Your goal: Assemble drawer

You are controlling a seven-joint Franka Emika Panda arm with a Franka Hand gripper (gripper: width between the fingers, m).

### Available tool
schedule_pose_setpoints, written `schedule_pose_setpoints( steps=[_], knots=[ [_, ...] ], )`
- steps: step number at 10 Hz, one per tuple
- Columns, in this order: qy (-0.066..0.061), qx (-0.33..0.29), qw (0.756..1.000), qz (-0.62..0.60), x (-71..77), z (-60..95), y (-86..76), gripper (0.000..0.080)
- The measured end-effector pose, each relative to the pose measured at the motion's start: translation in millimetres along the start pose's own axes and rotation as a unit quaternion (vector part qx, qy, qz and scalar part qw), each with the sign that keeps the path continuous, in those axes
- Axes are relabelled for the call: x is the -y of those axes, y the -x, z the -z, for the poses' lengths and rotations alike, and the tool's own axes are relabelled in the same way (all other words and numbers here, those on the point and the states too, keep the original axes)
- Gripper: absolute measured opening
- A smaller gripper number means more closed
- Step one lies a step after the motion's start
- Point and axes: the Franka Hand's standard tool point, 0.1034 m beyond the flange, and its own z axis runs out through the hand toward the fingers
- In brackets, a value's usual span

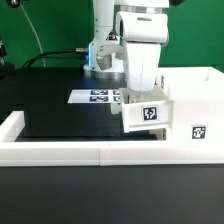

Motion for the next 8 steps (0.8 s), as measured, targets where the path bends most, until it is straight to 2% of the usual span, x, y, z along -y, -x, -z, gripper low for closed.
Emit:
schedule_pose_setpoints(
  steps=[1,3,4,5,6,8],
  knots=[
    [0.002,0.000,1.000,-0.001,0.3,2.9,0.2,0.0124],
    [0.007,0.000,1.000,-0.006,-1.9,10.0,-1.4,0.0489],
    [0.005,0.001,1.000,-0.007,-2.0,13.2,-0.8,0.0596],
    [0.005,0.003,1.000,-0.007,-2.4,17.9,0.4,0.0596],
    [0.010,0.003,1.000,-0.008,-4.6,23.6,1.9,0.0638],
    [0.018,0.006,1.000,-0.012,-9.0,38.3,12.3,0.0646]
  ],
)
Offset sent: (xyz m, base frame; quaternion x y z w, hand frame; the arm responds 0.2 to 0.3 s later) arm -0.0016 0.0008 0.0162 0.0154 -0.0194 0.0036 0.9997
